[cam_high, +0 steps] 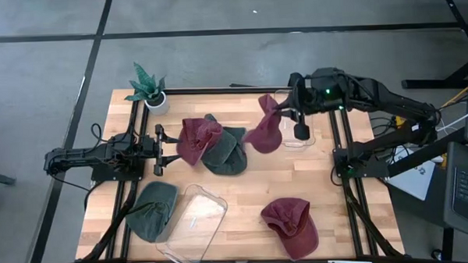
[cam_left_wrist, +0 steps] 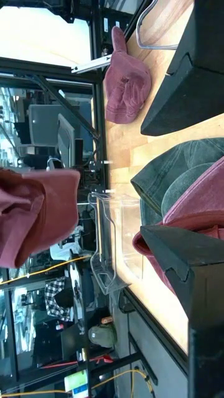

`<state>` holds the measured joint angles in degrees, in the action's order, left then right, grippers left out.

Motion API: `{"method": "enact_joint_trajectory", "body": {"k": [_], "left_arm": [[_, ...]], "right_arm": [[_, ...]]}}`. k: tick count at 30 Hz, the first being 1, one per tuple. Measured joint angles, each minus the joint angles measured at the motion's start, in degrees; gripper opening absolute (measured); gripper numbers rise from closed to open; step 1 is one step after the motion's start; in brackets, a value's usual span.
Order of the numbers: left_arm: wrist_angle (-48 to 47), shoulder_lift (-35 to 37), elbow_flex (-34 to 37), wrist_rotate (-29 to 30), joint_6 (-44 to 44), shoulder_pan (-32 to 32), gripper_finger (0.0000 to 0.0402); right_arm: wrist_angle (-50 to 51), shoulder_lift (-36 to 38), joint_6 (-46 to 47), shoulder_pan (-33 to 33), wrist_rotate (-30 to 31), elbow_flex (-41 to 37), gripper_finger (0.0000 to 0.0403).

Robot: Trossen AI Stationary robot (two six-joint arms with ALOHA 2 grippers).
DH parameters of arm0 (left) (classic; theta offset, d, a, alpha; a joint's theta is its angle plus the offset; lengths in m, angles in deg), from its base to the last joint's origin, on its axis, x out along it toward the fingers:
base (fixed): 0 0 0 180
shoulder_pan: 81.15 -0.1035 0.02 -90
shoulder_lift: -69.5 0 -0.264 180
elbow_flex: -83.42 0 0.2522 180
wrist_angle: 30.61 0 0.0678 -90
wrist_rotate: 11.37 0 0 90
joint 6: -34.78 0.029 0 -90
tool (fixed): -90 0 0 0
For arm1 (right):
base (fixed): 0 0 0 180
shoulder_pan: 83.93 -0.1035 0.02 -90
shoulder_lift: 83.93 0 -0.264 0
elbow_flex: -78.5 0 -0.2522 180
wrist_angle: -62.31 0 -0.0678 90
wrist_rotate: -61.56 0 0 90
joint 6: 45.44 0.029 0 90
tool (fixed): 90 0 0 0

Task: Pick & Place hat
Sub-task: Put the middle red cap into the top transparent bin

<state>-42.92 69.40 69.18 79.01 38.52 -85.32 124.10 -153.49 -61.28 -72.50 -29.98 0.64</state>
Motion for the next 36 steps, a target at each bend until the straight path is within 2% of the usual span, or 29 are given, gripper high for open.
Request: {"method": "enact_joint_trajectory", "body": {"k": [12,26,31,36], "left_arm": [[0.0,0.0,-0.01,0.0,0.0,-0.01,0.0245],[0.02,0.0,0.01,0.0,0.0,0.0,0.0245],[0.01,0.0,0.01,0.0,0.0,0.0,0.0245],[0.0,0.0,0.01,0.0,0.0,0.0,0.0245]], "right_arm": [[0.65,0.0,0.56,9.92,0.0,0.0,0.0043],[3.8,0.0,-4.66,19.68,-0.04,0.0,0.0043],[4.54,0.0,-9.72,21.98,-0.38,-0.72,0.0043],[4.56,-0.04,-15.2,24.04,-4.26,-3.19,0.0043]]}}
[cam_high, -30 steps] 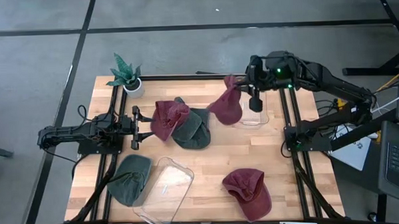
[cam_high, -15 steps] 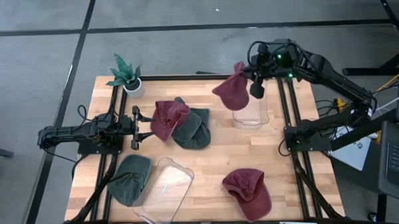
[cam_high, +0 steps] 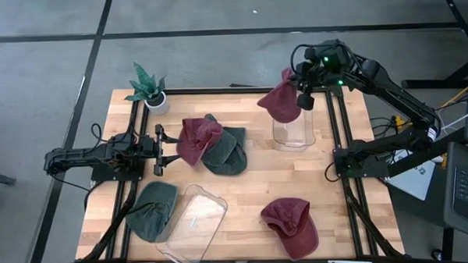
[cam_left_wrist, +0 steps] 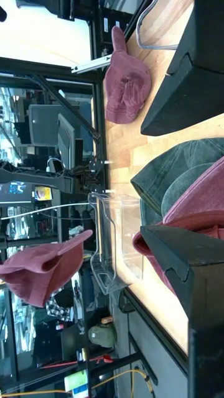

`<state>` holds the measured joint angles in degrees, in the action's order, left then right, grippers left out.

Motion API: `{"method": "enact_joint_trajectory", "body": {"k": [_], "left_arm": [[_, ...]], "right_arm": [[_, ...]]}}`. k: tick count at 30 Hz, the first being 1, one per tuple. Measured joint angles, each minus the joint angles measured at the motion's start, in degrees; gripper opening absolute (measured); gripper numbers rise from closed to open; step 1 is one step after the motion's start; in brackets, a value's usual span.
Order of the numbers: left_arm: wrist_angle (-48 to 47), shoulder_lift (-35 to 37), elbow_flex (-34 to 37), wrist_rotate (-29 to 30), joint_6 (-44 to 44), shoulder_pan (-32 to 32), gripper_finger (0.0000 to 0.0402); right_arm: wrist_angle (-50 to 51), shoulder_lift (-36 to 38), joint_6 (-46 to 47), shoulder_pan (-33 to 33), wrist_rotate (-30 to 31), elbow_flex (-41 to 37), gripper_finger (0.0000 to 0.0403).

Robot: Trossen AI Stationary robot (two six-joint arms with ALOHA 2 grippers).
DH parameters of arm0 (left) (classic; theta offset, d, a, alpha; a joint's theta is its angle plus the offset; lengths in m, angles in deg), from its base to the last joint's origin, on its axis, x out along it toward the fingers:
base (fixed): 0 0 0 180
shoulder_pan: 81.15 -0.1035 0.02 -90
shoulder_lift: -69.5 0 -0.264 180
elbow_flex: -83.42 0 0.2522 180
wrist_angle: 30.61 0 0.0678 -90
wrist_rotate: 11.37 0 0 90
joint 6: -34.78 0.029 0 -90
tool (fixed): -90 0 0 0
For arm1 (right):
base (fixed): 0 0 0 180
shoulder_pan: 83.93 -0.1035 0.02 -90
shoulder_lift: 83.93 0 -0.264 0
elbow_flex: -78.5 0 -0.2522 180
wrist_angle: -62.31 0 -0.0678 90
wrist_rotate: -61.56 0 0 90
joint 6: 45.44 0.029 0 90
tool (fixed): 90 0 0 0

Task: Pick & Place hat
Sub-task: Put the middle red cap into the top transparent bin

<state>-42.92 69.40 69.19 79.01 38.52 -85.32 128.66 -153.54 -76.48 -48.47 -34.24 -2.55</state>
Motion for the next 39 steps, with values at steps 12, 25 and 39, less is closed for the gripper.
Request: {"method": "enact_joint_trajectory", "body": {"k": [12,25,39], "left_arm": [[0.02,0.0,-0.01,0.0,0.0,-0.01,0.0245],[0.02,0.0,-0.02,0.0,0.0,0.0,0.0245],[0.01,0.0,-0.01,0.01,0.0,-0.01,0.0245]], "right_arm": [[-1.86,0.66,-9.81,1.47,-5.38,-9.99,0.0043],[-9.97,6.7,-10.23,1.57,-7.94,-25.56,0.0043],[-23.37,9.01,-11.7,1.57,-5.88,-37.67,0.0043]]}}
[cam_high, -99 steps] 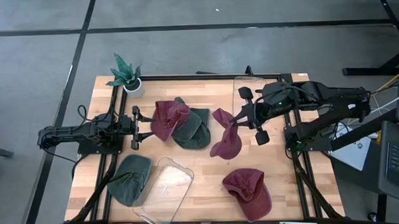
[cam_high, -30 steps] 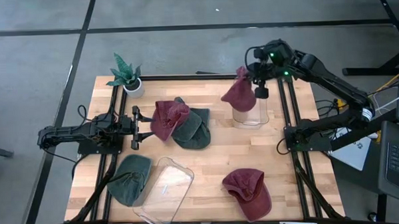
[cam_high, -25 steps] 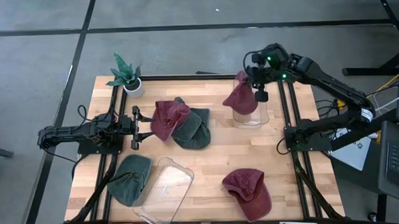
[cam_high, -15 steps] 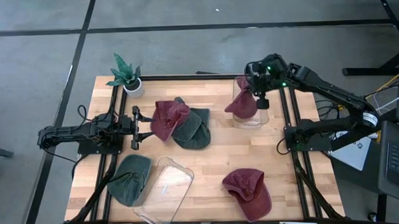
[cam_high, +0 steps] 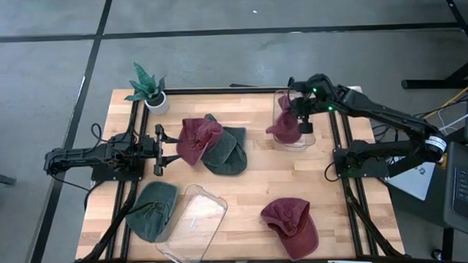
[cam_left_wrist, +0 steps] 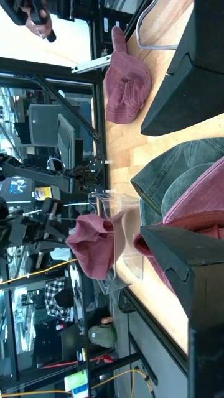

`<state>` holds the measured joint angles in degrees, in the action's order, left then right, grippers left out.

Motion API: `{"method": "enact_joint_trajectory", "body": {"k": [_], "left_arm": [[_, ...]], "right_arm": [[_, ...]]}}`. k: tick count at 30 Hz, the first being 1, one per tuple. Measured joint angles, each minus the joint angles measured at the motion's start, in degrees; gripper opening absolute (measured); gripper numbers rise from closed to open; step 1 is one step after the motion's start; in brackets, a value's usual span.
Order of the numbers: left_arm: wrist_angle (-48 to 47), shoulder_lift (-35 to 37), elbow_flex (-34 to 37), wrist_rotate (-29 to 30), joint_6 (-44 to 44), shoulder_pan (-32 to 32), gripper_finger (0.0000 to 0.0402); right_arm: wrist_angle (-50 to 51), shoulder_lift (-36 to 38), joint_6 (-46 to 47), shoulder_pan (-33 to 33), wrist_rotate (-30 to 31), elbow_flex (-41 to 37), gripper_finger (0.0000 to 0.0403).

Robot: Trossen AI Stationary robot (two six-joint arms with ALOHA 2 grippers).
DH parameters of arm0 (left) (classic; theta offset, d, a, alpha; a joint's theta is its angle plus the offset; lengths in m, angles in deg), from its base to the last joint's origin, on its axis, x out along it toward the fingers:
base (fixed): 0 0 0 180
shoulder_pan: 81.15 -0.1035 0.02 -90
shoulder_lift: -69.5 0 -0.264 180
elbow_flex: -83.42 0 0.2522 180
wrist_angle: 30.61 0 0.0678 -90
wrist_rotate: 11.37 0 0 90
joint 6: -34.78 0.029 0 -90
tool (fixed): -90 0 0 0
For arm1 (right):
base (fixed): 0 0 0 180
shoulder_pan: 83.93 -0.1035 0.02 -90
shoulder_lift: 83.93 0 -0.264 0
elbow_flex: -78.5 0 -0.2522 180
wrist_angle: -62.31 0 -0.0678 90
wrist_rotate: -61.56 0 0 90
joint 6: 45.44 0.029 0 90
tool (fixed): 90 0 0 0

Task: Pick & Place hat
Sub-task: Put the middle red cap into the top transparent bin

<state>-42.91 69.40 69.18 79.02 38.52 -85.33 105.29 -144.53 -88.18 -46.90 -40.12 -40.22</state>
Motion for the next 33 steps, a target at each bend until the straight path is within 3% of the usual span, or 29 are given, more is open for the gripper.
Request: {"method": "enact_joint_trajectory", "body": {"k": [8,19,26,33], "left_arm": [[-0.01,0.0,-0.01,0.0,0.0,-0.01,0.0245],[0.01,0.0,-0.01,0.0,0.0,-0.01,0.0245],[-0.01,0.0,0.01,-0.01,0.0,0.01,0.0245],[0.01,0.0,0.01,-0.01,0.0,0.01,0.0245]], "right_arm": [[-7.16,-0.04,-3.23,0.85,2.69,-4.54,0.0043],[-8.99,-0.02,-26.78,0.83,-1.07,-4.75,0.0043],[-11.07,0.68,-32.64,2.19,7.68,-4.45,0.0043],[-8.69,5.05,-34.96,2.95,8.24,-4.23,0.0043]]}}
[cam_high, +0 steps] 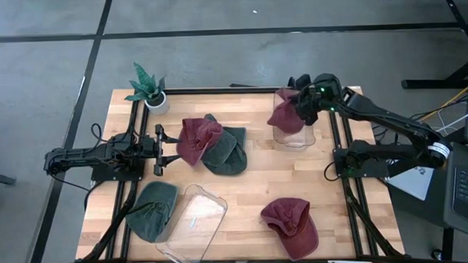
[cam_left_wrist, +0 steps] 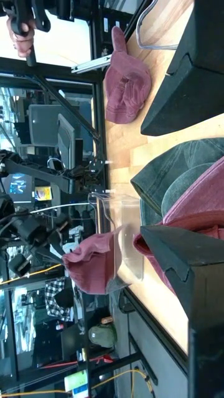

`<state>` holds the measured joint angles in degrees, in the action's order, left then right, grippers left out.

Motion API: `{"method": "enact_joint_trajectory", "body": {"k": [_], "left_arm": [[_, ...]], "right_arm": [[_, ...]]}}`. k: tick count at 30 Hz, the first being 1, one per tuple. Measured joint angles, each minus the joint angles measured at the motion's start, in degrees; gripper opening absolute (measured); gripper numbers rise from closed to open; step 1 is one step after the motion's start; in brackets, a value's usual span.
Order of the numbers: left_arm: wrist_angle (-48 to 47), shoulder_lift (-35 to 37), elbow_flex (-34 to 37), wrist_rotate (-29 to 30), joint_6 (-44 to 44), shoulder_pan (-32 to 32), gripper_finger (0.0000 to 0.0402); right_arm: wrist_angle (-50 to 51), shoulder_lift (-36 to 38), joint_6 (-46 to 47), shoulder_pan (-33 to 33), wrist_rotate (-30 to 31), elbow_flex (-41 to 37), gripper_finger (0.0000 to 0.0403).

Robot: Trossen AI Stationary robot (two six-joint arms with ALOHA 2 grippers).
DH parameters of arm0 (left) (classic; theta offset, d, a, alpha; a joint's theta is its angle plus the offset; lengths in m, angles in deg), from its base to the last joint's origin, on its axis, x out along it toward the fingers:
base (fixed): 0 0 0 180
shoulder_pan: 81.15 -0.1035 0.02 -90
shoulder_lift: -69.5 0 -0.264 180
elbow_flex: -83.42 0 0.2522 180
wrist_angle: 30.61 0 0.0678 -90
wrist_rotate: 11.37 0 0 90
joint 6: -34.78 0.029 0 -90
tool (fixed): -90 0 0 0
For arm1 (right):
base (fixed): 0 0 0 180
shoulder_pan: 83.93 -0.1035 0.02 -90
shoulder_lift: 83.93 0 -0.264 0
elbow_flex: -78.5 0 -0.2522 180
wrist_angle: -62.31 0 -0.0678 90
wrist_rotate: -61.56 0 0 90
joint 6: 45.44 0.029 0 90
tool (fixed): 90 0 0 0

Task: Pick & Place hat
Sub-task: Put the middle red cap into the top transparent bin

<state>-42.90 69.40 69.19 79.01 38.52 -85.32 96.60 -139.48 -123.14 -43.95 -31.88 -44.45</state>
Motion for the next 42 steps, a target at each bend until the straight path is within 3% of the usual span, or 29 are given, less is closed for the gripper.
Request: {"method": "enact_joint_trajectory", "body": {"k": [9,20,29,37,42], "left_arm": [[0.0,0.0,-0.02,0.0,0.0,0.0,0.0245],[-0.01,0.0,0.0,0.0,0.0,-0.01,0.0245],[-0.01,0.0,0.0,0.0,0.0,-0.01,0.0245],[-0.02,0.0,-0.02,0.0,0.0,-0.02,0.0245],[-0.01,0.0,-0.01,0.0,0.0,0.0,0.0245]], "right_arm": [[8.83,3.01,-3.04,-0.02,-3.66,0.11,0.0043],[9.53,2.26,1.56,-0.02,-8.92,0.11,0.0068],[7.04,-0.13,13.35,-0.04,-11.75,0.11,0.0122],[6.25,-0.22,32.65,-0.04,-11.7,0.11,0.0184],[6.14,0.63,40.03,-0.04,-10.73,0.11,0.0221]]}}
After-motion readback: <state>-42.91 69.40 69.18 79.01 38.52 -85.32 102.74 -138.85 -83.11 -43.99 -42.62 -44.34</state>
